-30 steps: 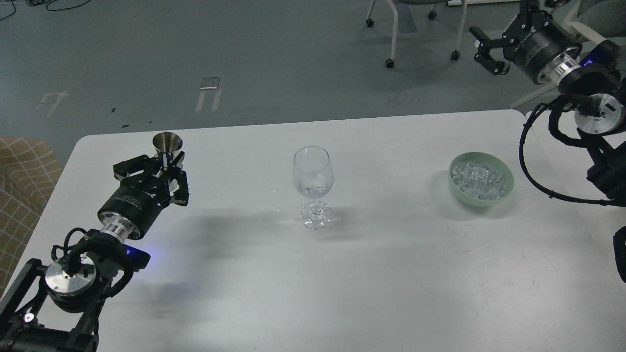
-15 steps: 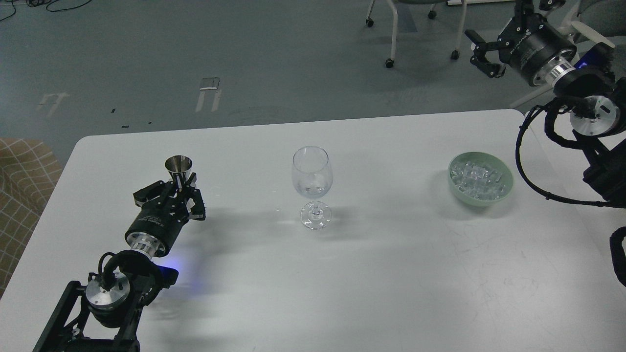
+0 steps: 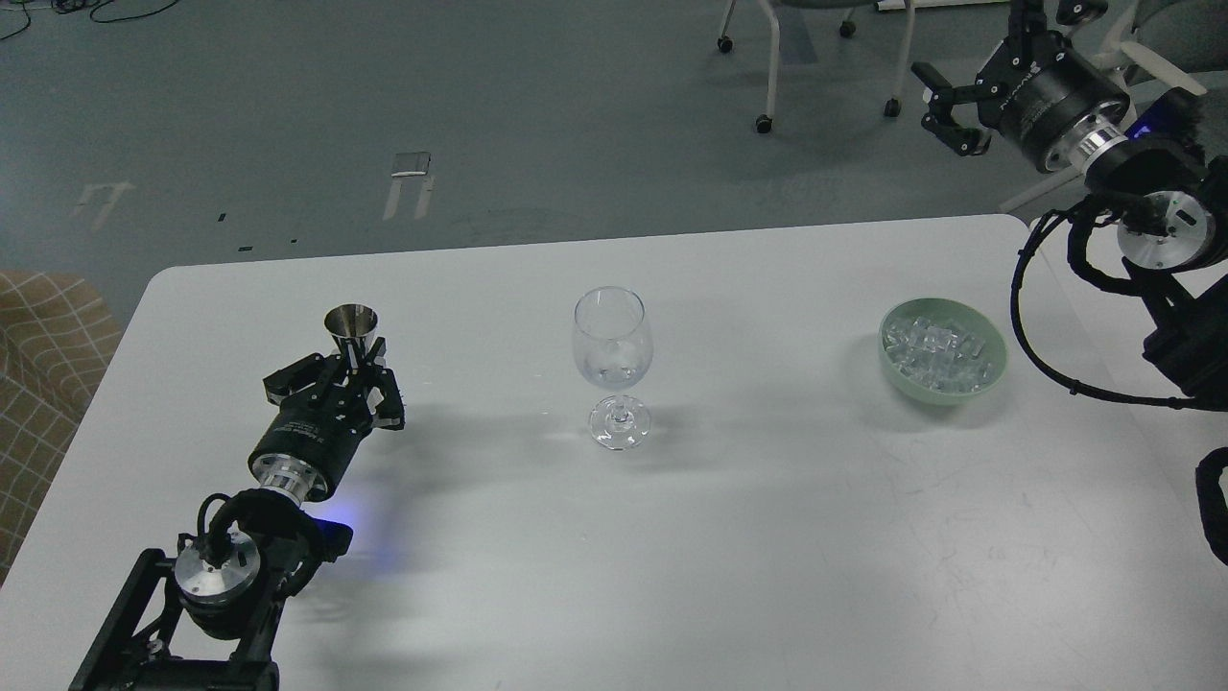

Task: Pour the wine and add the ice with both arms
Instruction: 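Lower the jigger onto the table with the left gripper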

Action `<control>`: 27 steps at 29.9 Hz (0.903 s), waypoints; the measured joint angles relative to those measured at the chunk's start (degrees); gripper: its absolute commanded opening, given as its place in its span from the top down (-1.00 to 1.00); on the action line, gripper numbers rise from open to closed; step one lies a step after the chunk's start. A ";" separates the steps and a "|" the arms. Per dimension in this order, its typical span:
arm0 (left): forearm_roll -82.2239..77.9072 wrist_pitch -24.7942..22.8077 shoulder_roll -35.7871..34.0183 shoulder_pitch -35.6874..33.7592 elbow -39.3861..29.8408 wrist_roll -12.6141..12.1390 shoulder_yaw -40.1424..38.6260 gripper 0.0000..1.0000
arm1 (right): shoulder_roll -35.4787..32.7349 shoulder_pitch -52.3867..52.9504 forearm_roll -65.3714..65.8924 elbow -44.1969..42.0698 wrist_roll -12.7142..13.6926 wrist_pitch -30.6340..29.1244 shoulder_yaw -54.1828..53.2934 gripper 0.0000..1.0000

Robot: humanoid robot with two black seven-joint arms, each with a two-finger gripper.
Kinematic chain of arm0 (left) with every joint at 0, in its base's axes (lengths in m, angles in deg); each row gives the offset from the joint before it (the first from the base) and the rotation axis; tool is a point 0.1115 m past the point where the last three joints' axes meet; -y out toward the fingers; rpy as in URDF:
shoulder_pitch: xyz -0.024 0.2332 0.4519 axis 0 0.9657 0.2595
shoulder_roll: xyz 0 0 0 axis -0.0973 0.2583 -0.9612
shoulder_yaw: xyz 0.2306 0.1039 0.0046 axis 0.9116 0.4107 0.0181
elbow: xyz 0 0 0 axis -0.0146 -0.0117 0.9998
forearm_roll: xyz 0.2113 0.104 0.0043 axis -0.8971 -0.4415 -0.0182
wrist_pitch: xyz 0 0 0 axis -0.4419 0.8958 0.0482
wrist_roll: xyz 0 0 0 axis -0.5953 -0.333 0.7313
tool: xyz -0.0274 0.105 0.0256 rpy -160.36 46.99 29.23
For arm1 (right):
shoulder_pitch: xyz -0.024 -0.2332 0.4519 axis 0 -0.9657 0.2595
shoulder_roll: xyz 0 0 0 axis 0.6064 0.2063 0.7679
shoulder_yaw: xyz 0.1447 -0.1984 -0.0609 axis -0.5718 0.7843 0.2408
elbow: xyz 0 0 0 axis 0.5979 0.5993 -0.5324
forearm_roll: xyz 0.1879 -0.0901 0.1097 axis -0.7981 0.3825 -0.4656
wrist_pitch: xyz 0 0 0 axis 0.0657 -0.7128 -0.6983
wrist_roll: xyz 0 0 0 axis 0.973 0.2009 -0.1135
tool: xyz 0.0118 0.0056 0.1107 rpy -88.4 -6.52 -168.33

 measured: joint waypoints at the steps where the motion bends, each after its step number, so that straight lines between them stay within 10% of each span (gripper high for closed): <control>1: -0.01 0.02 -0.01 0.00 0.29 0.02 0.00 0.56 | 0.00 0.00 0.00 0.00 0.00 0.00 0.01 -1.00; 27: -0.74 0.24 -0.60 0.13 1.16 0.14 0.00 0.13 | -0.24 0.06 0.00 0.00 0.00 0.00 -0.13 -1.00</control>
